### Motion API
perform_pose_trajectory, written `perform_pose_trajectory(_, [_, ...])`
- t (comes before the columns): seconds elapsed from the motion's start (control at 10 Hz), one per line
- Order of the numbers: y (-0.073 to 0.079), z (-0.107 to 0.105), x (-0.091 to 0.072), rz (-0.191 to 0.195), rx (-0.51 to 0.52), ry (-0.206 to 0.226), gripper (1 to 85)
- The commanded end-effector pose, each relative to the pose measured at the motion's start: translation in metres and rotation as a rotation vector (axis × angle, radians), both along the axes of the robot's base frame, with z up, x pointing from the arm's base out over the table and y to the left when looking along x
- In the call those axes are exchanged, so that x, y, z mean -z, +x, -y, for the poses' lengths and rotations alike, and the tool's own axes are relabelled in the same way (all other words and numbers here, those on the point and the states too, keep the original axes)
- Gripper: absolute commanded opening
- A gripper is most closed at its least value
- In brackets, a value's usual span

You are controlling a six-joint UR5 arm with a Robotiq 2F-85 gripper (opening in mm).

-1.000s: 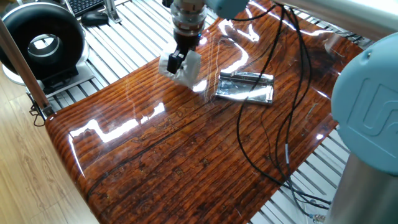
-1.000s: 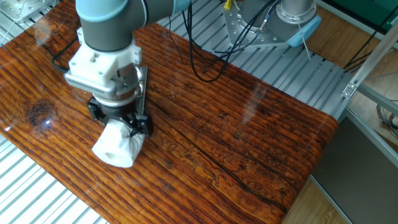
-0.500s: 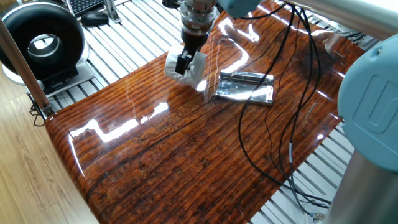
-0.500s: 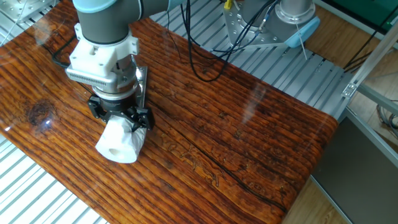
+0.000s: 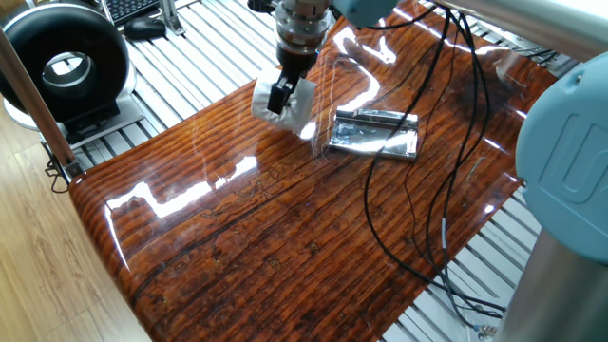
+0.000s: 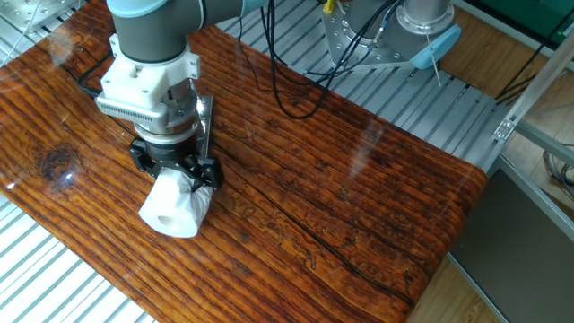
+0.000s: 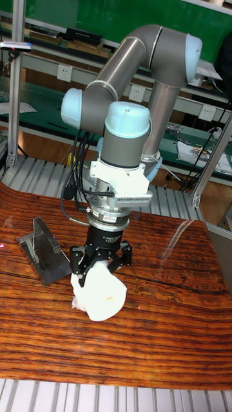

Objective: Put the toilet paper on its holder

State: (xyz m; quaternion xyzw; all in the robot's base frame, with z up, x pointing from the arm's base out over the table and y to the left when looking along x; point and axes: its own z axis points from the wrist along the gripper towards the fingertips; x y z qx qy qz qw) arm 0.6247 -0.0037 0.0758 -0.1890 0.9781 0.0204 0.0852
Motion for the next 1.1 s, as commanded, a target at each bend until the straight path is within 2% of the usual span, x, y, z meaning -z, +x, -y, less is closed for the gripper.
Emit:
perform_pose_trajectory(0.0, [-0.015,-0.004,0.001,-0.057,0.011,0.026,1.0])
perform_pose_trajectory(0.2, [-0.02,0.005,0.002,-0.076,0.005,-0.01,1.0])
perform_pose_trajectory(0.3, [-0.02,0.015,0.003,-0.076,0.007,-0.049,1.0])
perform_pose_trajectory(0.4, [-0.021,0.019,0.003,-0.081,0.007,-0.065,1.0])
perform_pose_trajectory(0.5, [-0.029,0.027,0.003,-0.11,0.006,-0.096,1.0])
perform_pose_trajectory(0.6, [-0.037,0.039,0.003,-0.14,-0.008,-0.146,1.0])
perform_pose_trajectory(0.8, [-0.037,0.038,0.003,-0.142,-0.02,-0.142,1.0])
perform_pose_trajectory(1.0, [-0.036,0.043,0.003,-0.138,-0.027,-0.161,1.0])
